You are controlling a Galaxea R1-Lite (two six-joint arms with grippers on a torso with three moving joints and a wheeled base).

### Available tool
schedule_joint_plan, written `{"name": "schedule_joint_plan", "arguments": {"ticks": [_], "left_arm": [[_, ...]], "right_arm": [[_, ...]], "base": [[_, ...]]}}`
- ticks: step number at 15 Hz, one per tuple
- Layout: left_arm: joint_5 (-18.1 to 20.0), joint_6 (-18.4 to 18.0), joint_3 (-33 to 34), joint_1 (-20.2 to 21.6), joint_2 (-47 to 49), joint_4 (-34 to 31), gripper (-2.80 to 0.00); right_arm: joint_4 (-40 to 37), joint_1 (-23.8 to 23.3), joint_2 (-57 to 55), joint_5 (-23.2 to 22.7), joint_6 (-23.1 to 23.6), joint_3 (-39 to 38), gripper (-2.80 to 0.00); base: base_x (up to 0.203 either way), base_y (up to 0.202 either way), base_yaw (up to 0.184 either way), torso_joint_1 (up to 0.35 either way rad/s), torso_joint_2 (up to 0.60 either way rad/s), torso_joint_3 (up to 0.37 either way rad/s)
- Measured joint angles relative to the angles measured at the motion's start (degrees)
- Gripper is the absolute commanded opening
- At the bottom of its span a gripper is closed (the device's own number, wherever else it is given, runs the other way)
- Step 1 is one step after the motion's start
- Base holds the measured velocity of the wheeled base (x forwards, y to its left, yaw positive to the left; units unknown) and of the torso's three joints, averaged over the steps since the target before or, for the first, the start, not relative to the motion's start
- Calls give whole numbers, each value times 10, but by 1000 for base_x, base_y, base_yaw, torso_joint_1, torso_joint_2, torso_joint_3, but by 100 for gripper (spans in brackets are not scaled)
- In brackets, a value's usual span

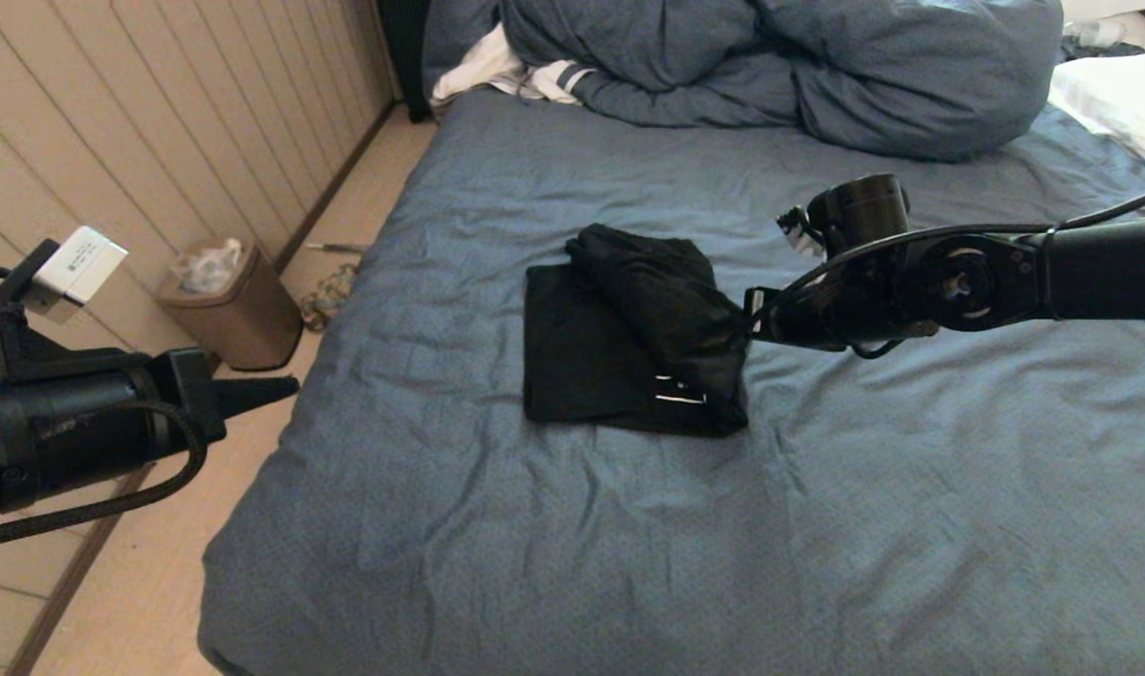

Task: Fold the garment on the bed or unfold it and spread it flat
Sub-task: Unford the black T-shirt

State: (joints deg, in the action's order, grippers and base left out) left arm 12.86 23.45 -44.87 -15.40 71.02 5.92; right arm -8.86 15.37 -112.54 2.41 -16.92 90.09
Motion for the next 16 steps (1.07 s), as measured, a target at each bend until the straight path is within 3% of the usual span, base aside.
{"name": "schedule_joint_plan", "arguments": {"ticks": [11,12,13,16], "left_arm": [[2,-1,10,-2,17,25,-280],[2,-1,10,-2,20,25,-280],[1,-1,10,-2,22,25,-280],[2,-1,10,-2,28,25,-280]], "right_arm": [[-12,-7,-58,4,7,71,0],[-12,-7,-68,4,7,80,-149],[-12,-6,-77,4,6,86,-280],[-11,-7,-91,2,6,95,-280]], "base": [[0,0,0,0,0,0],[0,0,0,0,0,0],[0,0,0,0,0,0],[0,0,0,0,0,0]]}}
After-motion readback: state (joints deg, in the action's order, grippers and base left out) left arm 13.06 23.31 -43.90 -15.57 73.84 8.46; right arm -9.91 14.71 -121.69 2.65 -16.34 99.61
